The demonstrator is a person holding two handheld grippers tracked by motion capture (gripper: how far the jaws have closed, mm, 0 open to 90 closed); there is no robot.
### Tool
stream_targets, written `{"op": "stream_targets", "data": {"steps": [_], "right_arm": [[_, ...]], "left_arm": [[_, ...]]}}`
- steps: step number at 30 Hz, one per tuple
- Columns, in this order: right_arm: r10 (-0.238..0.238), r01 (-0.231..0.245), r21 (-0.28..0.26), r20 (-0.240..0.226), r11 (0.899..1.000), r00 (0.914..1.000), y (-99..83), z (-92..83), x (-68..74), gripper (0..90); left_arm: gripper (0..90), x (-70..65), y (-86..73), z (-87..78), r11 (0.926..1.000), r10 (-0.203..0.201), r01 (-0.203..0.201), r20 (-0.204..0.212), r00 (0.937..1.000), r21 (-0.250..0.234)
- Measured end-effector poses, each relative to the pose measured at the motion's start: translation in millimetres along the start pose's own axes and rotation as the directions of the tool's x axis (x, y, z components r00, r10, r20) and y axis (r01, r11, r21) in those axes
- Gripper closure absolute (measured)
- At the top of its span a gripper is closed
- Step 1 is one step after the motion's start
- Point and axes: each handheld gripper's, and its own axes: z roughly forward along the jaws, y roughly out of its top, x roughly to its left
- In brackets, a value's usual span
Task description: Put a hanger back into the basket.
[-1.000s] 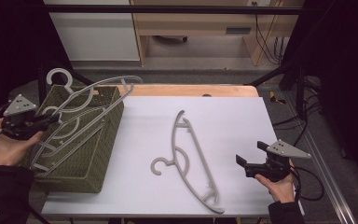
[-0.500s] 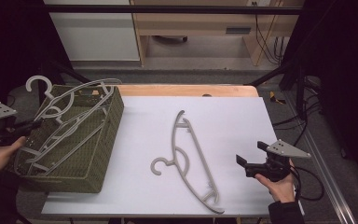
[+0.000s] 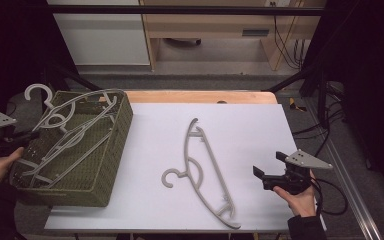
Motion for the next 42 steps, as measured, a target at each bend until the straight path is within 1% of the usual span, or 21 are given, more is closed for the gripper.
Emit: {"op": "stream_targets", "data": {"steps": [3, 4, 7, 12, 15, 17, 20, 22, 23, 24, 25, 27, 29, 30, 32, 33, 36, 37, 38, 41, 42], "right_arm": [[-0.006, 0.006, 0.000, -0.001, 1.000, 1.0000, -0.2, 0.3, -0.3, 3.0], [-0.005, 0.005, 0.001, 0.000, 1.000, 1.0000, -0.3, 0.5, -0.2, 2.9], [-0.006, 0.006, 0.006, -0.005, 1.000, 1.0000, -0.7, 0.9, -0.3, 2.9], [-0.005, 0.005, 0.013, -0.001, 1.000, 1.0000, -0.8, 1.6, 0.2, 2.9], [-0.008, 0.008, 0.009, -0.007, 1.000, 0.9999, -0.8, 1.0, -0.2, 2.8], [-0.007, 0.007, 0.009, -0.007, 1.000, 0.9999, -0.8, 1.0, -0.2, 2.9], [-0.008, 0.008, 0.011, -0.003, 1.000, 1.0000, -0.8, 1.3, 0.3, 2.8], [-0.010, 0.010, 0.011, -0.003, 1.000, 0.9999, -0.6, 1.4, 0.3, 2.8], [-0.008, 0.008, 0.009, -0.004, 1.000, 1.0000, -0.6, 1.4, 0.5, 2.8], [-0.008, 0.008, 0.009, -0.005, 1.000, 1.0000, -0.5, 1.2, 0.4, 2.9], [-0.012, 0.012, 0.009, -0.005, 1.000, 0.9999, -0.5, 0.8, 0.1, 2.8], [-0.009, 0.009, 0.005, -0.004, 1.000, 0.9999, -0.2, 0.2, 0.0, 2.9], [-0.011, 0.011, 0.007, -0.006, 1.000, 0.9999, -0.1, -0.8, -0.4, 2.9], [-0.008, 0.008, 0.007, -0.005, 1.000, 1.0000, 0.0, -0.8, 0.0, 2.8], [-0.009, 0.009, 0.008, -0.006, 1.000, 0.9999, 0.1, -0.8, 0.1, 2.8], [-0.006, 0.006, 0.006, -0.006, 1.000, 1.0000, 0.3, -0.5, 0.7, 2.9], [-0.012, 0.012, 0.006, -0.008, 1.000, 0.9999, 0.6, -0.2, 1.4, 2.8], [-0.012, 0.012, 0.006, -0.009, 1.000, 0.9999, 0.6, -0.2, 1.4, 2.8], [-0.012, 0.012, 0.006, -0.008, 1.000, 0.9999, 0.6, -0.2, 1.4, 2.8], [-0.010, 0.010, 0.008, -0.007, 1.000, 0.9999, 0.6, -0.6, 1.3, 2.8], [-0.012, 0.012, 0.007, -0.006, 1.000, 0.9999, 0.6, -0.7, 1.2, 2.8]], "left_arm": [[82.3, 0.9, -0.2, 1.9, 1.0000, 0.002, -0.002, -0.010, 1.0000, 0.010], [82.4, 1.4, -1.3, 4.4, 0.9996, 0.010, -0.010, -0.021, 0.9997, 0.025], [82.3, 0.7, -3.1, 8.6, 0.9995, 0.013, -0.013, -0.019, 0.9997, 0.029], [82.1, -5.6, -3.0, 18.3, 0.9966, 0.039, -0.038, -0.014, 0.9991, 0.073], [82.3, -10.3, -5.3, 24.6, 0.9948, 0.026, -0.025, -0.010, 0.9996, 0.099], [82.2, -11.4, -7.1, 26.2, 0.9945, 0.021, -0.020, -0.010, 0.9997, 0.103], [82.2, -17.7, -12.0, 35.8, 0.9892, 0.023, -0.023, 0.002, 0.9997, 0.145], [82.1, -19.5, -12.4, 41.8, 0.9849, 0.006, -0.007, 0.008, 0.9999, 0.173], [82.1, -20.0, -13.0, 44.8, 0.9828, 0.004, -0.006, 0.012, 0.9999, 0.184], [82.0, -20.1, -13.6, 47.1, 0.9791, -0.009, 0.007, 0.012, 0.9999, 0.203], [81.9, -19.5, -14.8, 48.5, 0.9780, -0.013, 0.013, 0.000, 0.9999, 0.208], [81.7, -17.1, -17.6, 49.6, 0.9760, -0.037, 0.035, 0.005, 0.9993, 0.215], [80.8, -16.2, -19.0, 49.8, 0.9741, -0.047, 0.046, -0.001, 0.9989, 0.221], [79.9, -15.9, -19.5, 49.4, 0.9722, -0.046, 0.045, 0.000, 0.9990, 0.230], [76.2, -14.9, -20.6, 48.6, 0.9670, -0.061, 0.060, -0.004, 0.9981, 0.247], [75.1, -14.9, -20.6, 48.6, 0.9670, -0.061, 0.060, -0.004, 0.9981, 0.247], [74.0, -12.5, -23.2, 40.8, 0.9736, -0.077, 0.075, -0.001, 0.9970, 0.216], [73.7, -12.5, -23.2, 40.8, 0.9736, -0.077, 0.075, -0.001, 0.9970, 0.216], [72.9, -12.8, -23.3, 35.3, 0.9780, -0.091, 0.087, 0.011, 0.9958, 0.190], [70.1, -18.0, -21.4, 26.3, 0.9862, -0.089, 0.084, 0.029, 0.9957, 0.143], [69.1, -20.6, -20.4, 23.6, 0.9893, -0.087, 0.083, 0.034, 0.9956, 0.120]]}}
